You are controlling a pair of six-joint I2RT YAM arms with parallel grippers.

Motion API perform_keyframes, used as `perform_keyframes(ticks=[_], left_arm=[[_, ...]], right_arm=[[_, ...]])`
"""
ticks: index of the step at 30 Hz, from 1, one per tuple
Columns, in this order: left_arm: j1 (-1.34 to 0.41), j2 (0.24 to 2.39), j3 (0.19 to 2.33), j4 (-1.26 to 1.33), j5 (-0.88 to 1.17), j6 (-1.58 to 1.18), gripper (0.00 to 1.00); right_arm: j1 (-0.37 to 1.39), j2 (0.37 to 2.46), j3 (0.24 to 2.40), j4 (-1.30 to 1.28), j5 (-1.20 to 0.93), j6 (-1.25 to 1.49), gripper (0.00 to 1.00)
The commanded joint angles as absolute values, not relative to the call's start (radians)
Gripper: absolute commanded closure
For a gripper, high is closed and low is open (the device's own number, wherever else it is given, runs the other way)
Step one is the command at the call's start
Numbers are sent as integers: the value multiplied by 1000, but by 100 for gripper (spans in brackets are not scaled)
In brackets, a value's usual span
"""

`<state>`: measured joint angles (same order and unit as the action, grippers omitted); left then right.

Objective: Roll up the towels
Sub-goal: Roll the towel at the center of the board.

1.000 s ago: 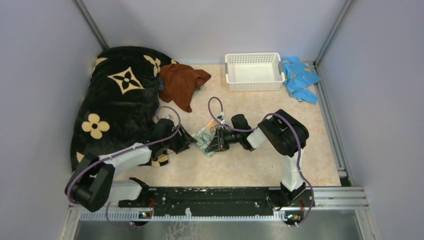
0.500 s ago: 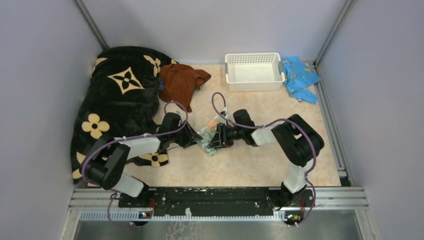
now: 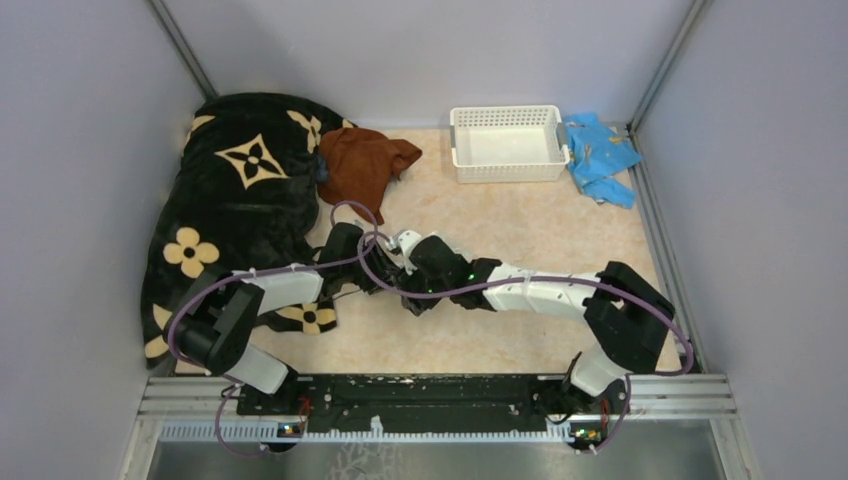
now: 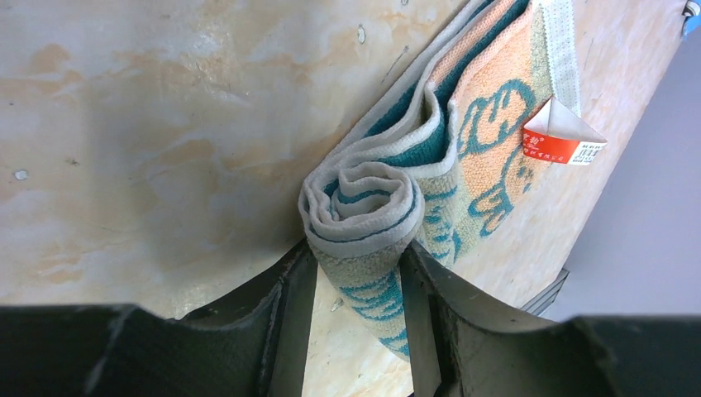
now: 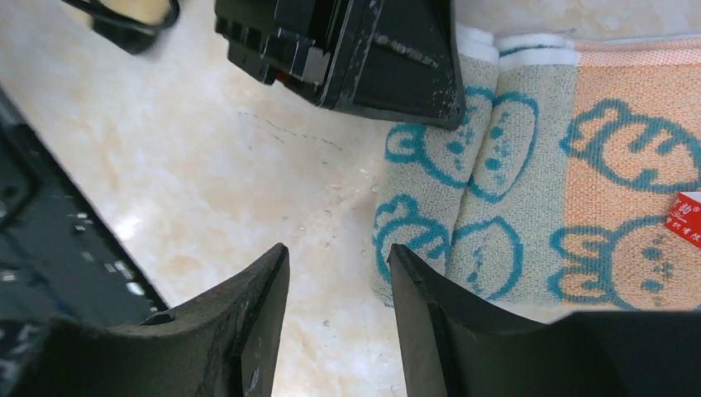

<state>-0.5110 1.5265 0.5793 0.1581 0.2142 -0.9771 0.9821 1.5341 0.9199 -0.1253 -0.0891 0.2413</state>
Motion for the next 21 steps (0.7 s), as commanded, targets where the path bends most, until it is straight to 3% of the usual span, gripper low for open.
perform_keyframes(ticks=[1, 9, 17, 20, 21], left_arm=[[-517, 1560, 578, 102, 184, -969, 51], [-517, 1563, 578, 101, 186, -969, 51], [-519, 1569, 587, 94, 184, -957, 51], [-519, 1579, 590, 95, 189, -954, 51], [-519, 1580, 590, 95, 188, -952, 51]], right_arm=[[1062, 1604, 978, -181, 164, 124, 52], [1126, 1775, 1003, -182, 327, 87, 54], [1128, 1815, 981, -203, 473, 77, 54], [1129, 1810, 976, -199, 480, 73, 61], [1129, 1809, 975, -197, 480, 71, 67]])
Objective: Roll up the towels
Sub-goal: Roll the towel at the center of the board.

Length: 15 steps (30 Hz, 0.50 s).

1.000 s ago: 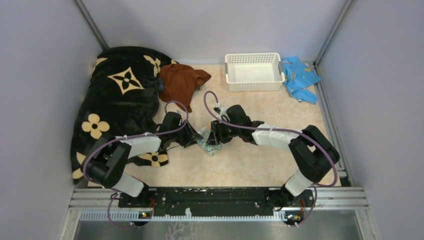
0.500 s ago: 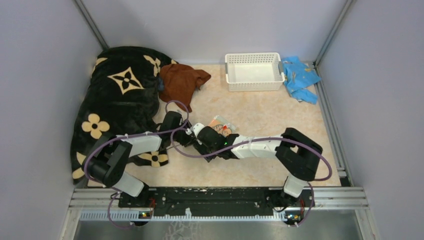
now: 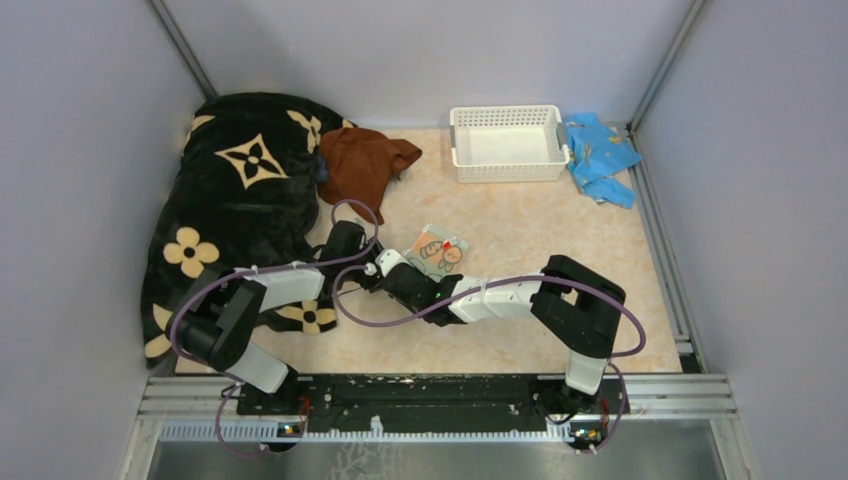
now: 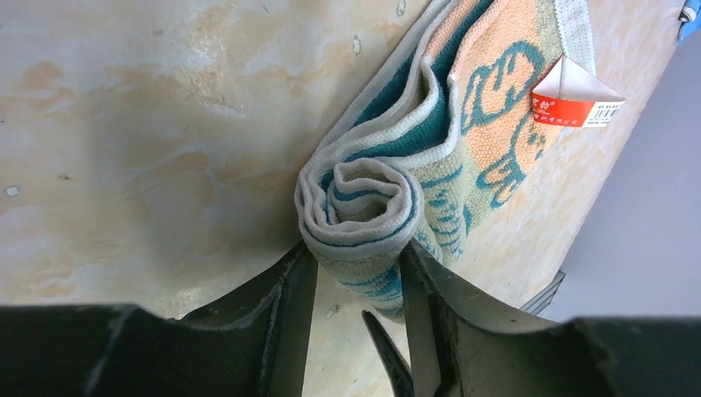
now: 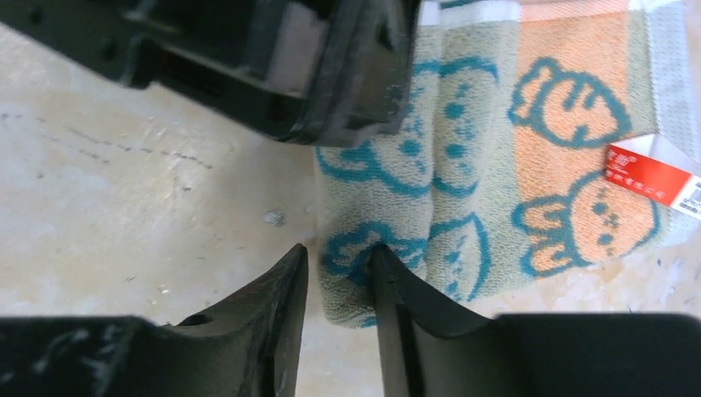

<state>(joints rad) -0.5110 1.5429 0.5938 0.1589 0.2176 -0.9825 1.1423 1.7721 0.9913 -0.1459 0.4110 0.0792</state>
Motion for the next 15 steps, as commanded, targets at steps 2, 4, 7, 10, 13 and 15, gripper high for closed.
perform_keyframes(ticks=[2, 4, 7, 10, 13, 15], left_arm=[[-519, 1580, 591, 96, 188, -950, 51], [-519, 1579, 591, 94, 185, -946, 51], [-518, 1582, 595, 85, 179, -939, 51], [-518, 1591, 600, 75, 169, -930, 51], [-519, 1602, 604, 68, 163, -924, 51], [-519, 1610, 608, 65, 164, -922, 51]], right_arm=[[1128, 1810, 976, -192, 479, 66, 81], [1128, 1813, 980, -189, 478, 59, 90], [1129, 1809, 982, -189, 475, 46, 85], [1134, 1771, 976, -189, 472, 27, 72], [1143, 1718, 976, -196, 459, 8, 67], [1148, 1690, 975, -194, 453, 4, 65]])
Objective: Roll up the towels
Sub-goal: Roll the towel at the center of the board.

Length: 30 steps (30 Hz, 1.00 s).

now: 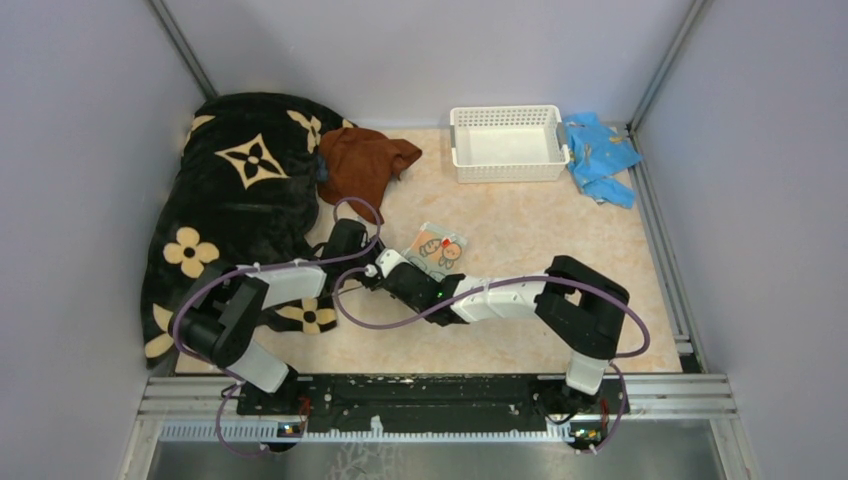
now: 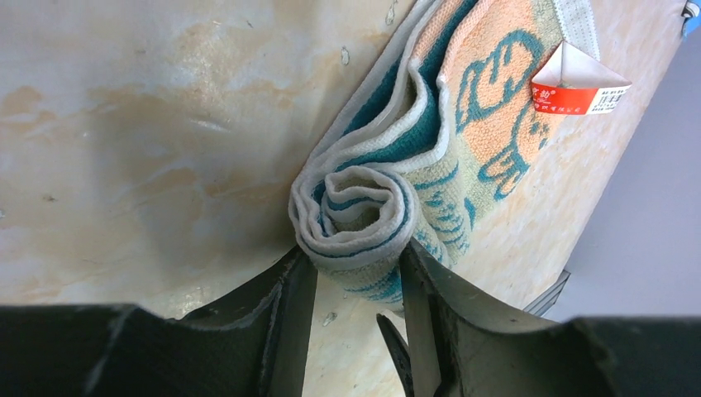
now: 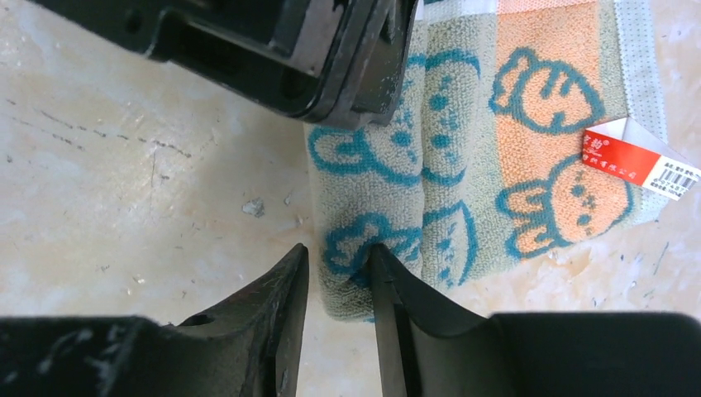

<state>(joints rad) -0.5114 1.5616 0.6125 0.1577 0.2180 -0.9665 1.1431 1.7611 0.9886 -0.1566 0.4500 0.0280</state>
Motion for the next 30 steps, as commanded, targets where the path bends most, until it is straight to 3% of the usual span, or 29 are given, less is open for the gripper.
perform_keyframes(ticks=[1, 19, 23, 26, 30], left_arm=[[-519, 1612, 610, 63, 164, -920, 51], [-518, 1623, 613, 55, 162, -904, 52], [-518, 1600, 617, 41, 176, -888, 51], [-517, 1531, 601, 28, 162, -882, 47], [-514, 1388, 565, -3, 121, -874, 39]], right_arm=[[1152, 1679, 975, -190, 451, 1, 64], [1156, 1860, 966, -165, 513, -26, 58], [1148, 1864, 959, -160, 450, -22, 81], [1117, 1810, 958, -170, 289, -1, 96], [1017, 1726, 949, -149, -34, 64, 100]])
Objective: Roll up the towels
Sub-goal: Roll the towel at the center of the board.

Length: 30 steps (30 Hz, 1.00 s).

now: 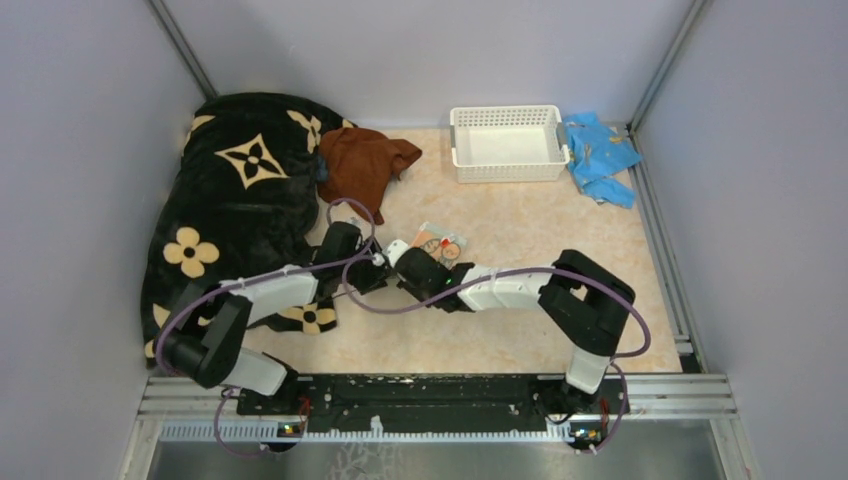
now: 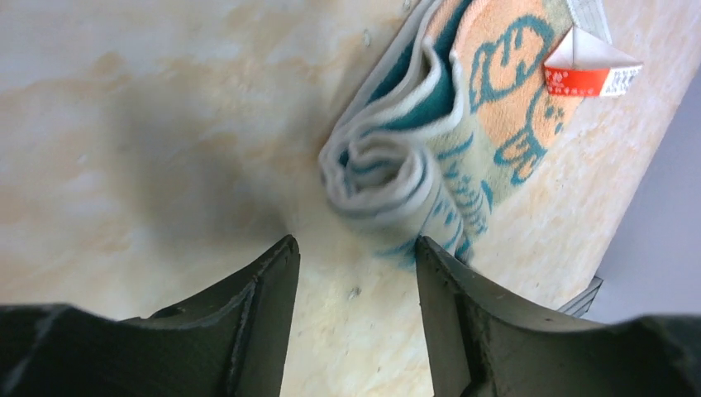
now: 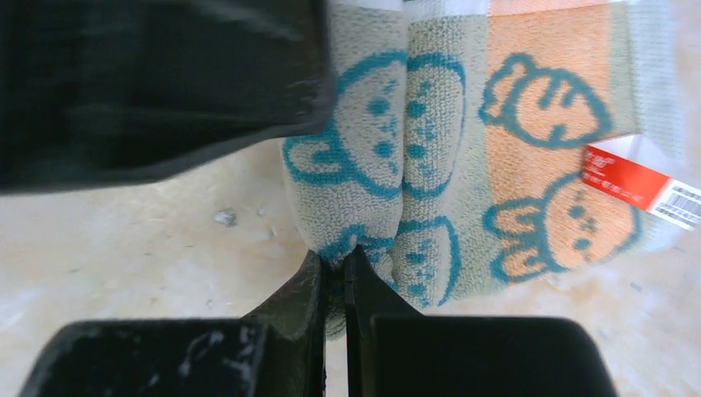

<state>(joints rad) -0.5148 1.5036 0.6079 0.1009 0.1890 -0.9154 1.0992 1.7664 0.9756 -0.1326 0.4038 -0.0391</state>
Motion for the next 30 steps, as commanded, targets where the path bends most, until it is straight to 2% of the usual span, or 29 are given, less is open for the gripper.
perform_keyframes(ticks=[1, 9, 15, 25, 30], left_arm=[[-511, 1357, 558, -15, 115, -871, 38], [-509, 1180, 499, -41, 146, -885, 33], [-508, 1197, 473, 40, 182, -912, 33], [-505, 1392, 556, 107, 132, -925, 37], [-486, 1488, 557, 117, 129, -966, 39]], right_arm=[[990, 1709, 946, -140, -114, 81, 100], [772, 1743, 961, -39, -647, 272, 100], [642, 1886, 982, 66, -903, 459, 100], [579, 2021, 1069, 15, -932, 527, 100], [582, 1947, 1102, -105, -807, 424, 85]])
